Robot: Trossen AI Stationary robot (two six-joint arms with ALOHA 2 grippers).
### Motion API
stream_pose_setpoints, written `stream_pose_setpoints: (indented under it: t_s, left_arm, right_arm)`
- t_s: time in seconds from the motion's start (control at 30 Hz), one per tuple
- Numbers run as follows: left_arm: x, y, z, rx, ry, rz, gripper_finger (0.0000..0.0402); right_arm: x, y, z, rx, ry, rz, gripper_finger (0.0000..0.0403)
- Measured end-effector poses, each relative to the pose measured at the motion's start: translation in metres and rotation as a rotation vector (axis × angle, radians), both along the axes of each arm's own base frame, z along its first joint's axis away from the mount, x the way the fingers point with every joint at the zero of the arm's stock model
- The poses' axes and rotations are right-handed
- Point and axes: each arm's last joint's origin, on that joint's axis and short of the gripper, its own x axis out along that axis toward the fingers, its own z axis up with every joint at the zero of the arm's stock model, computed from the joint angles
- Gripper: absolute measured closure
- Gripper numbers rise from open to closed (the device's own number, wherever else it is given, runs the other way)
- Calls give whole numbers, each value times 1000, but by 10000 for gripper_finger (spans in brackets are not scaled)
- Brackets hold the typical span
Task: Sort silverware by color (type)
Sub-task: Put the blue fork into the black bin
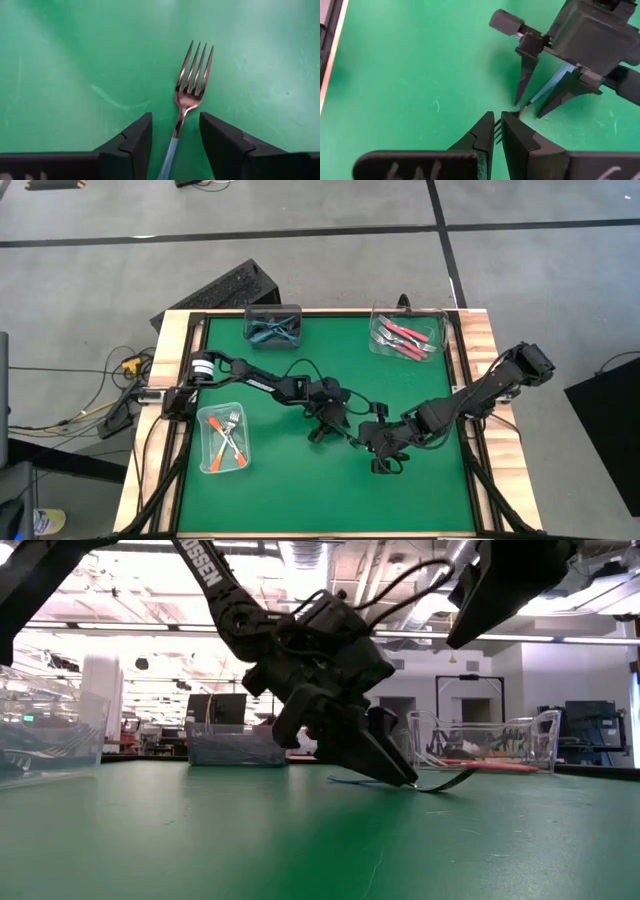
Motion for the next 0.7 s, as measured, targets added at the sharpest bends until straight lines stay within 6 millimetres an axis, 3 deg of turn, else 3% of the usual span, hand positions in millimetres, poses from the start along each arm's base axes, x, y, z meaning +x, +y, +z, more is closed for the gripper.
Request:
stream_pose_setpoints:
  t_s: [0.2,0.33,0.53,0.7]
  left_arm:
    - [-2,-2,-1,57,44,51,264]
    - [-2,0,-2,43,59,57,300]
    - [-2,-7,0,6,75,56,386]
    - [0,-10,5,18,79,110,397]
  right_arm:
    - [-2,4,0,3,-2,13,341]
    - [-4,8,0,4,-1,26,341]
    - [-4,13,2,14,-23,42,341]
    - [-2,14,3,25,-47,40,341]
